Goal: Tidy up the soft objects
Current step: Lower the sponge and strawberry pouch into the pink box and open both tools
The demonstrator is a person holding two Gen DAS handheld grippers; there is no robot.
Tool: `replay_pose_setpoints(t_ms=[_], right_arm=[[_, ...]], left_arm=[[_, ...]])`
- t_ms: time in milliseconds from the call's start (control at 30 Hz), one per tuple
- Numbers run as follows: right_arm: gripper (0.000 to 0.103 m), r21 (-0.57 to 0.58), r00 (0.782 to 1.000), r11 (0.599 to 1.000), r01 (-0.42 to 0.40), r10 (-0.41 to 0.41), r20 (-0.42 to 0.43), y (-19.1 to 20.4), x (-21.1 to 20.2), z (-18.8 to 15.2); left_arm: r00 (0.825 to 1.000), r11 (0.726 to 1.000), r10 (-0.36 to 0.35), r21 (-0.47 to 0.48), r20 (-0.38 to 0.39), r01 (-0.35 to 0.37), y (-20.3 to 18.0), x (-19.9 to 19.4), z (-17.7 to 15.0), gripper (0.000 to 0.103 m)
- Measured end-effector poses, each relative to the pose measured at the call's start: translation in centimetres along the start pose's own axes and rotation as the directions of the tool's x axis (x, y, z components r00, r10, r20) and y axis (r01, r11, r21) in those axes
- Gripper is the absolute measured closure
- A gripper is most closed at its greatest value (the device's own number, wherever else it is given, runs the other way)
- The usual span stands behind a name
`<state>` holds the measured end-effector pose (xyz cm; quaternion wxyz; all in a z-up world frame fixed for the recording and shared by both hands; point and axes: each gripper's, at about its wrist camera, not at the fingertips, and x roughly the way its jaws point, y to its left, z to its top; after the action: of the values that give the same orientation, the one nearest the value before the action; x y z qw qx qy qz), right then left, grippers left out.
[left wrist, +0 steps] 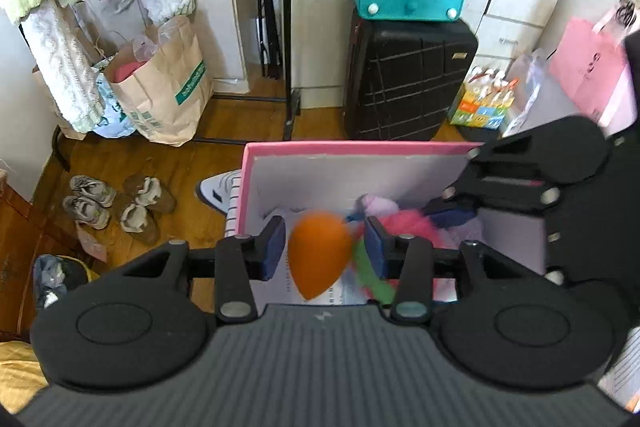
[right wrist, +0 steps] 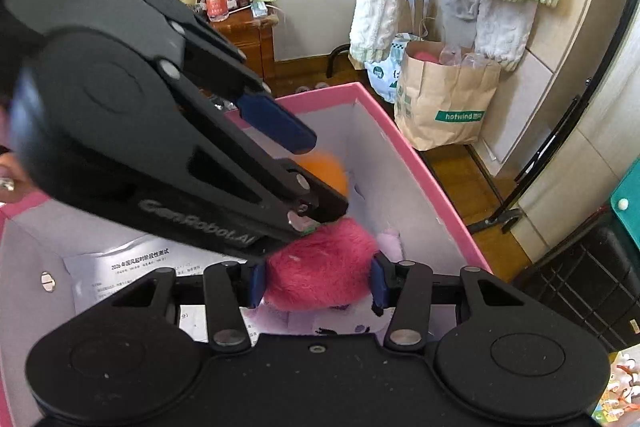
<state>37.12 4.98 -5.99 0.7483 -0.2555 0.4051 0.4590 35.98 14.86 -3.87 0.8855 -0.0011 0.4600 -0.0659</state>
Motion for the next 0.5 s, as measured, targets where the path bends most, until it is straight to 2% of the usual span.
replay_pose_setpoints(t_ms=[300, 367, 433, 500], right_arm=[[0.05, -0.022, 0.998, 0.998, 0.053, -0.054, -0.045, 0.5, 1.6, 1.6], [0.044, -0.03, 0.998, 0.998, 0.051, -0.052, -0.035, 0.6, 1.6, 1.6], [0.035, -0.021, 0.996, 0.996, 0.082, -0.083, -0.02, 0.6, 1.4, 1.5], [0.034, 0.003, 0.997, 0.997, 0.081, -0.081, 0.0, 0.4, 0.8, 1.4]], left_arm=[[0.996, 0.995, -0.071, -0.068, 0.056, 0.075, 0.8, -1.8, -0.6, 0.055], [0.996, 0.995, -0.069, -0.075, 0.055, 0.073, 1.1, -2.1, -0.8, 0.054], [0.996, 0.995, -0.07, -0.072, 0.051, 0.074, 1.2, -2.4, -0.9, 0.054], [0.997, 0.995, -0.067, -0.068, 0.048, 0.07, 1.3, -2.7, -1.0, 0.052]])
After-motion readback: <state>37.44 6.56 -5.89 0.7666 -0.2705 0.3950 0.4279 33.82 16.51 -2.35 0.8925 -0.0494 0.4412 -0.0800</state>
